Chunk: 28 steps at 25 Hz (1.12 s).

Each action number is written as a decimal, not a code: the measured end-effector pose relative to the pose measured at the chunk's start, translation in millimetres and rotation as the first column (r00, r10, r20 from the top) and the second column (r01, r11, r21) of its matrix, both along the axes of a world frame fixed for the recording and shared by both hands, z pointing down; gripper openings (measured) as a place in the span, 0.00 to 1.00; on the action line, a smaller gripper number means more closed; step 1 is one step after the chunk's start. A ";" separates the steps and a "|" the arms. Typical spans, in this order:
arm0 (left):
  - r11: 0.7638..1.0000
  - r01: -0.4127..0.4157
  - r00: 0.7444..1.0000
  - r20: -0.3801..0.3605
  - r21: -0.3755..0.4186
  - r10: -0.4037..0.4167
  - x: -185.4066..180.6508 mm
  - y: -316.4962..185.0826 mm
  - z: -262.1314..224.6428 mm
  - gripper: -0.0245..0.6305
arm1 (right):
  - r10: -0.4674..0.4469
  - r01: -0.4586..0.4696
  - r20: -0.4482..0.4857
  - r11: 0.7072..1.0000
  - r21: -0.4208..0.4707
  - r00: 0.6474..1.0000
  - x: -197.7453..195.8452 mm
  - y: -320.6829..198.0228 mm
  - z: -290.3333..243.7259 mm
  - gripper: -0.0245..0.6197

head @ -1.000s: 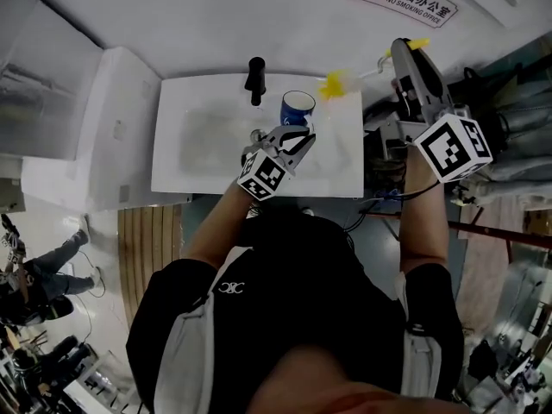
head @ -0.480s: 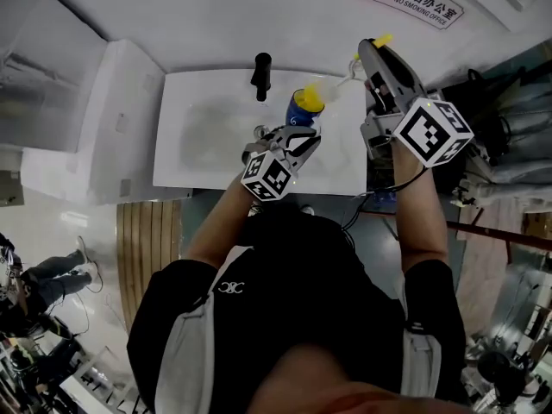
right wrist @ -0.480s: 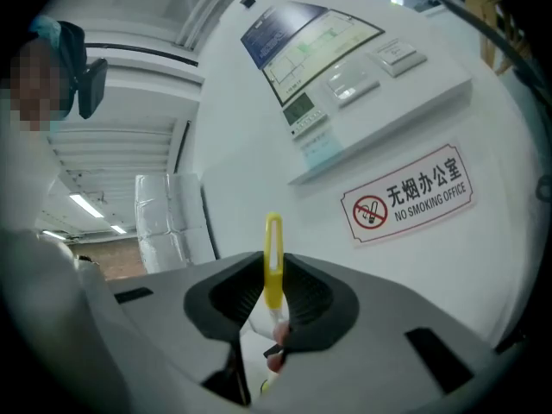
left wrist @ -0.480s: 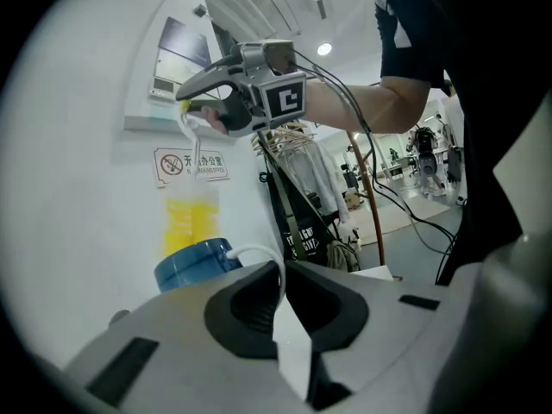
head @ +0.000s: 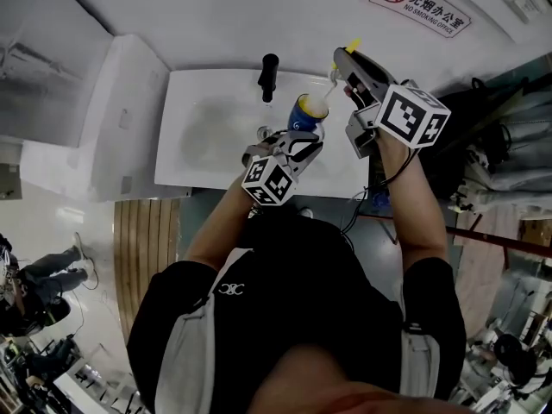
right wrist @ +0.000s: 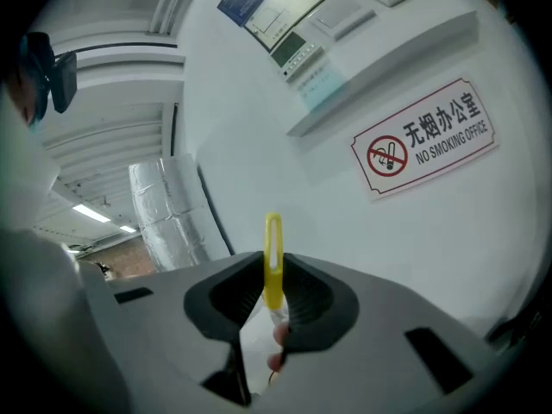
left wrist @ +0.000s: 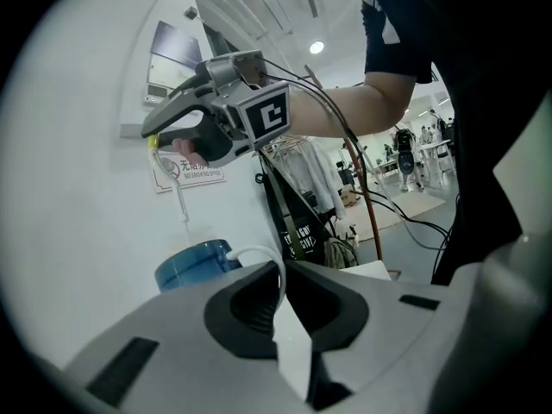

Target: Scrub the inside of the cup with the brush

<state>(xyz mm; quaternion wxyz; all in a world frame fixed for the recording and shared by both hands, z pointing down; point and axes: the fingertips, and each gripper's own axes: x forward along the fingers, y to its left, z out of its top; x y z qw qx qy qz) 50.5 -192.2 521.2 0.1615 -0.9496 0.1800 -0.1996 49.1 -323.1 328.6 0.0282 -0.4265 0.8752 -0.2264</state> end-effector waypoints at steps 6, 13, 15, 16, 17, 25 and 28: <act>0.999 -0.024 0.999 0.036 0.040 0.023 0.2 7.3 3.0 0.09 | 0.020 -0.023 -0.130 0.999 -0.024 0.991 -2.2 -33.6 17.0 0.15; 0.999 0.019 0.999 -0.045 0.049 -0.017 -4.2 9.3 -10.6 0.10 | 0.077 -0.110 -0.291 0.989 -0.101 0.954 40.7 -75.9 56.1 0.17; 0.998 0.049 0.997 -0.069 0.043 -0.046 -11.2 4.9 -13.4 0.10 | 0.084 -0.130 -0.287 0.981 -0.146 0.954 54.9 -78.6 67.5 0.18; 0.997 0.063 0.995 -0.077 0.039 -0.060 -14.9 1.8 -14.1 0.10 | 0.086 -0.139 -0.294 0.977 -0.163 0.952 62.3 -78.3 73.2 0.18; 0.996 0.079 0.994 -0.083 0.033 -0.076 -18.7 -2.0 -14.4 0.10 | 0.086 -0.145 -0.301 0.973 -0.180 0.950 69.9 -76.9 78.8 0.19; 0.982 0.187 0.978 -0.093 -0.015 -0.188 -42.5 -28.3 -0.4 0.13 | -0.056 -0.027 -0.221 0.934 -0.356 0.974 94.9 -32.4 103.7 0.15; 0.980 0.198 0.975 -0.099 -0.029 -0.200 -43.2 -33.3 1.9 0.13 | -0.086 -0.001 -0.204 0.921 -0.390 0.975 104.1 -18.5 108.9 0.14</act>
